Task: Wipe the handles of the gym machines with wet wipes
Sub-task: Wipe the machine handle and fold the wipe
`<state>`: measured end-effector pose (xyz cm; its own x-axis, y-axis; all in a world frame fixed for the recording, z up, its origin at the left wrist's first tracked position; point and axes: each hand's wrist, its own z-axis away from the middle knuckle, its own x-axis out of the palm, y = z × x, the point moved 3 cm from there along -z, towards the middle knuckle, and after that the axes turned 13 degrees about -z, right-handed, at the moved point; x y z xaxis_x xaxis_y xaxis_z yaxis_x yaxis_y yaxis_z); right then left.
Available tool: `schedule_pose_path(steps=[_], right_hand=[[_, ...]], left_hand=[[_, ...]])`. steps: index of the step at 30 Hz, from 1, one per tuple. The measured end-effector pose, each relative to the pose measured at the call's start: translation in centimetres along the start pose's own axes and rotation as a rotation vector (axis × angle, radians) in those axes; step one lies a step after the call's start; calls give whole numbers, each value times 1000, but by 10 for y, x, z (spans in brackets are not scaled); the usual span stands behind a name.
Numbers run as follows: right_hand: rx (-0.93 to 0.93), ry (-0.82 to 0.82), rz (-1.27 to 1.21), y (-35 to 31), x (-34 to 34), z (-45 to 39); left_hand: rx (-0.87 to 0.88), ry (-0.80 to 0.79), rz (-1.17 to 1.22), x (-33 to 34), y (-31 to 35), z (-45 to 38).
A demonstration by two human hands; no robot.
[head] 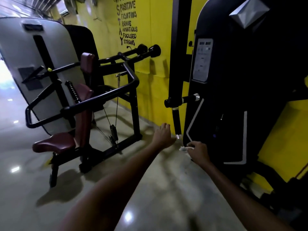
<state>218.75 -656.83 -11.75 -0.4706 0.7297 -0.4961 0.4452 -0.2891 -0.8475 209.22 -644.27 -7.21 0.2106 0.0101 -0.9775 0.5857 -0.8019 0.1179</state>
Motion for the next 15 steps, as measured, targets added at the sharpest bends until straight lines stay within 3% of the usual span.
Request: schedule_pose_path(steps=[7,10,12,15], right_hand=[[-81,183,-81,-18,-19,-87],[-114,244,-127,-36,-32,-129],[-145,320,-181,-45,-44,-157],[-206,497,-223,-51,-61,-196]], left_hand=[[-111,290,146,-28,14,-106],[-104,277,141,-16,12,-138],[-123,210,91,-2,10,-148],[-118,327,-135,15,5,-155]])
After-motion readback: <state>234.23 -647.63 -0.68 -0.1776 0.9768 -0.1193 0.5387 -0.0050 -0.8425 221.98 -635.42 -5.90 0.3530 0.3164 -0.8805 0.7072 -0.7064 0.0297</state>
